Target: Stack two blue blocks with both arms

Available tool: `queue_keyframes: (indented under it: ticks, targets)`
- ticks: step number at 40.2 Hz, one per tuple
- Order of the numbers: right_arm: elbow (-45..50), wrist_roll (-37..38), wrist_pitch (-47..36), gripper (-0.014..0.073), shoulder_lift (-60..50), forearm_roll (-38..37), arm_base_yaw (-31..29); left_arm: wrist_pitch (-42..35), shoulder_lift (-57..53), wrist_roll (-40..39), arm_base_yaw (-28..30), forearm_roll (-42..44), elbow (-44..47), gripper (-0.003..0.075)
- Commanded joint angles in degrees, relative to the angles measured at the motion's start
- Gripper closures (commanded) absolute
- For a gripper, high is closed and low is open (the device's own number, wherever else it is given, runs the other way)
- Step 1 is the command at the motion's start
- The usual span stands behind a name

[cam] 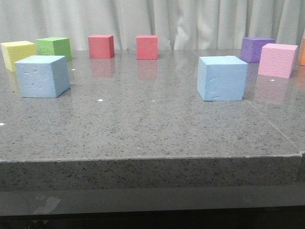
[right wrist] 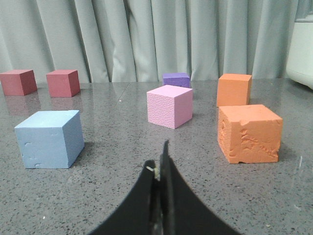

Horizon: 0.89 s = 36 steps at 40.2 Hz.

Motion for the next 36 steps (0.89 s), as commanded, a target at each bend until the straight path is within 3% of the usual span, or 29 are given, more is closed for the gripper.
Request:
queue_keyframes:
  ticks: [1, 26, 36]
  targets:
    - [-0.2, 0.0, -4.8, 0.0715, -1.0, -0.6, -0.2, -4.4, -1.1, -0.6, 0.0, 0.1, 0.1, 0.0739]
    - [-0.2, 0.0, -5.8, 0.0715, -1.0, -0.6, -0.2, -4.4, -1.1, -0.6, 0.0, 0.1, 0.1, 0.0739]
    - [-2.2, 0.0, -8.6, 0.0715, -1.0, -0.6, -0.2, -9.8, -1.1, -0.8, 0.0, 0.1, -2.0, 0.0739]
